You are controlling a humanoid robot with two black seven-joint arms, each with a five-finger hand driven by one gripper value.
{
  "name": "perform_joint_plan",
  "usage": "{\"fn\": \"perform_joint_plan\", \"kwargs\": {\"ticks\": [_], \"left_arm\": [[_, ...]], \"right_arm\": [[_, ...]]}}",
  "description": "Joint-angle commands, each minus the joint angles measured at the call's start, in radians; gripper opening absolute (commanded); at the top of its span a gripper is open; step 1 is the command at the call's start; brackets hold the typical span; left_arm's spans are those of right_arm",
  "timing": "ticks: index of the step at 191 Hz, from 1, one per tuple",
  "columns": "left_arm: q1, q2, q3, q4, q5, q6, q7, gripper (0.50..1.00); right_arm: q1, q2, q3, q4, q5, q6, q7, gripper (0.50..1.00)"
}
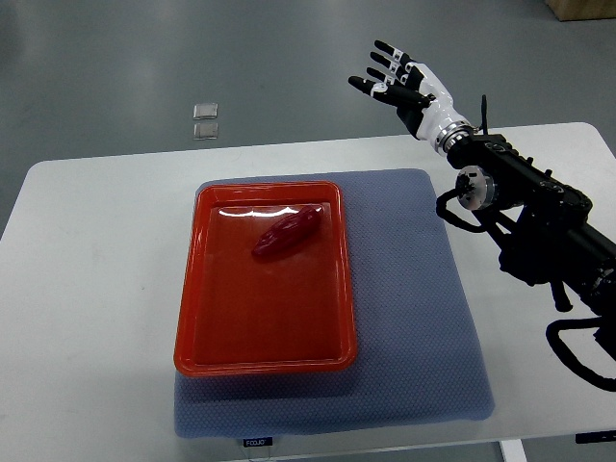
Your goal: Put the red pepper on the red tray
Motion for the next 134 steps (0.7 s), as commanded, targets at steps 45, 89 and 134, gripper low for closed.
{"fn": "perform_joint_plan", "kwargs": {"ticks": [45, 89, 134], "left_arm": [[0.003, 0.0, 0.0, 0.0, 0.0, 0.0, -0.001, 1.0], [0.003, 0.0, 0.0, 0.0, 0.0, 0.0, -0.001, 1.0], [0.002, 0.0, 0.0, 0.0, 0.0, 0.0, 0.001, 1.0]], "right_arm": [[-0.07, -0.039, 0.07, -0.044, 0.215, 0.011, 0.0, 0.917], [-0.098, -0.052, 0.07, -0.047, 0.355, 0.006, 0.0, 0.917], [-0.121, -0.05, 0.065, -0.058, 0.398, 0.005, 0.003, 0.919]]}}
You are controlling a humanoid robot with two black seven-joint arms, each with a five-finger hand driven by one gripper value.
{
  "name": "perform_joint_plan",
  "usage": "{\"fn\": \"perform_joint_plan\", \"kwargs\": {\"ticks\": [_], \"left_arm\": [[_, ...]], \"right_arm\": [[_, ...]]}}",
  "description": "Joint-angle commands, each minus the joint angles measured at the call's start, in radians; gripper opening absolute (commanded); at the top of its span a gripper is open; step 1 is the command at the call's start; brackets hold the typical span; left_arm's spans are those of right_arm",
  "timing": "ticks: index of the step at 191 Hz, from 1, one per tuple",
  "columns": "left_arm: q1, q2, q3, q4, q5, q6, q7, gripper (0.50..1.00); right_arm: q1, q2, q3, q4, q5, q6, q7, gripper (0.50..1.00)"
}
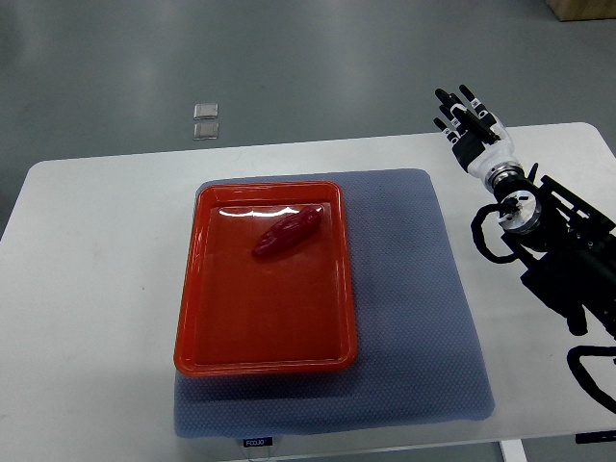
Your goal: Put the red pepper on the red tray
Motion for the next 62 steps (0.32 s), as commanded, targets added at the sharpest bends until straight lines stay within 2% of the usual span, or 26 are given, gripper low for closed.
{"fn": "perform_joint_plan", "kwargs": {"ticks": [1, 62], "left_arm": [[0.0, 0.0, 0.0, 0.0, 0.0, 0.0, -0.001, 1.0], [0.0, 0.0, 0.0, 0.0, 0.0, 0.0, -0.001, 1.0]], "right_arm": [[-0.006, 0.0, -0.003, -0.002, 0.003, 0.0, 0.002, 0.921], [-0.006, -0.002, -0.007, -0.005, -0.006, 0.0, 0.019, 0.919]]}}
